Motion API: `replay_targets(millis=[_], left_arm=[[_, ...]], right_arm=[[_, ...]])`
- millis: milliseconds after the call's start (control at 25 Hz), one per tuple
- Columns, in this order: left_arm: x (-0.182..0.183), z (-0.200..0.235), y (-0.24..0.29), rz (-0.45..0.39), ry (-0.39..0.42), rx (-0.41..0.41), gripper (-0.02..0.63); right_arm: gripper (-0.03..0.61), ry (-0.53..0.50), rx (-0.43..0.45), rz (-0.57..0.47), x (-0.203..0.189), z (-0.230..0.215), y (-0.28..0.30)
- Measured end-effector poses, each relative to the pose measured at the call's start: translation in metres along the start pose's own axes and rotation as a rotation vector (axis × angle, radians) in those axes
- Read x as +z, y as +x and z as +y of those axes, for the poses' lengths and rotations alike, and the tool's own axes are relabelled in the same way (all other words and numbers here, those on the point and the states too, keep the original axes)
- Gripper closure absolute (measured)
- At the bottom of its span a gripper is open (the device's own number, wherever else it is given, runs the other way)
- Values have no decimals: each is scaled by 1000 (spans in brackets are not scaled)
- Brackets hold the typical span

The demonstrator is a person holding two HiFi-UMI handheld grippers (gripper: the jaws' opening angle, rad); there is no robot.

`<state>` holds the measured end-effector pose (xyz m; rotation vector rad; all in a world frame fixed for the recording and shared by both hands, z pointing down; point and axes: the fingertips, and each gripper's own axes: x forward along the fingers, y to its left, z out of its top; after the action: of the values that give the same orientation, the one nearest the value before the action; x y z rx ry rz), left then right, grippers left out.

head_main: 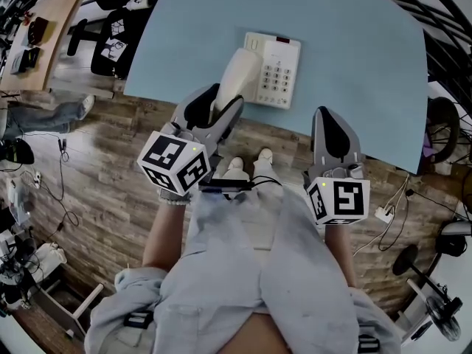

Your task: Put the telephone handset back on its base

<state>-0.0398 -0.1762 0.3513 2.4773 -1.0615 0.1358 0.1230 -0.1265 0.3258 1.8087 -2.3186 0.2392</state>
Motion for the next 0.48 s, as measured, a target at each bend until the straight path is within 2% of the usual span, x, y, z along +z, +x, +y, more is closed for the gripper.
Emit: replay_targets(millis=[480], left_arm=[[-12, 8, 26, 27, -36, 86, 407]], right_arm=[[574, -2, 55, 34, -8, -15, 15]])
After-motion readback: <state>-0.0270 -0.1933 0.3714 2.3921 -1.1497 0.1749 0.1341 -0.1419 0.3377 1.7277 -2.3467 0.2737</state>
